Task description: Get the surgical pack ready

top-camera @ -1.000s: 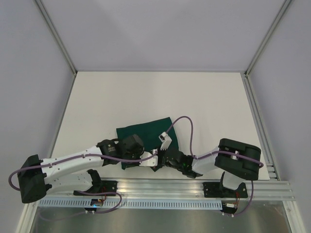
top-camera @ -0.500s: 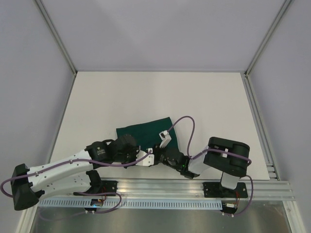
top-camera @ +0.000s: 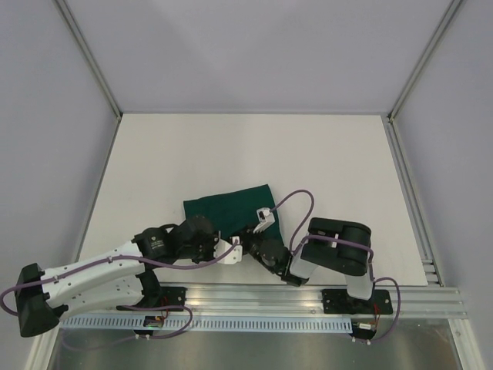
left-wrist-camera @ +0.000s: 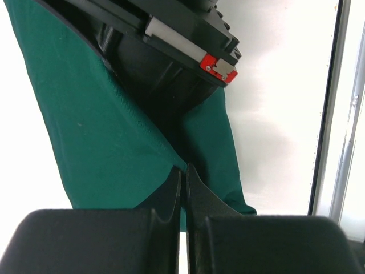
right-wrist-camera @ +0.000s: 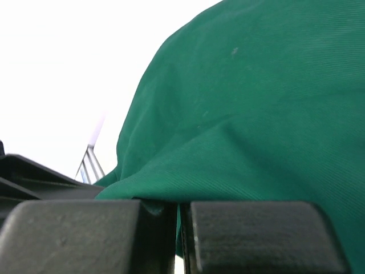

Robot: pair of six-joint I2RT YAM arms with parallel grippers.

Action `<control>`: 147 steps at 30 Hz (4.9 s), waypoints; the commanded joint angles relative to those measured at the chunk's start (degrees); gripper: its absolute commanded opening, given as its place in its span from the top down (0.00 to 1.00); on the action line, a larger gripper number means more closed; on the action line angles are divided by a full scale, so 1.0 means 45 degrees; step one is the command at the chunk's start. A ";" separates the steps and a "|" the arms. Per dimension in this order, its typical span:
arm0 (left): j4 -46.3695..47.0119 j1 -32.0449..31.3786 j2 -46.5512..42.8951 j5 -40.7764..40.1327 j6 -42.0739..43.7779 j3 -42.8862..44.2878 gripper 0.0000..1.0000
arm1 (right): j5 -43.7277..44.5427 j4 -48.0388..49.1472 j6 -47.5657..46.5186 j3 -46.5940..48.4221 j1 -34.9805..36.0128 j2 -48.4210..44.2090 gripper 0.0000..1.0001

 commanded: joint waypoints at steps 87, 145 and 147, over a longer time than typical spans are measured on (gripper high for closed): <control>0.1328 0.1127 0.4044 -0.1546 -0.0641 0.2199 0.65 | -0.4765 -1.3417 -0.4333 0.2066 -0.4817 -0.7005 0.97; -0.0431 0.8080 -0.1209 -0.4514 -0.2828 -0.0107 0.44 | -1.0996 -1.5724 -0.6466 0.5838 -0.8665 -0.2918 0.85; -0.0431 0.8081 -0.1190 -0.4416 -0.2828 -0.0127 0.44 | -1.0414 -1.5485 -0.5857 0.5055 -0.8685 -0.3405 0.91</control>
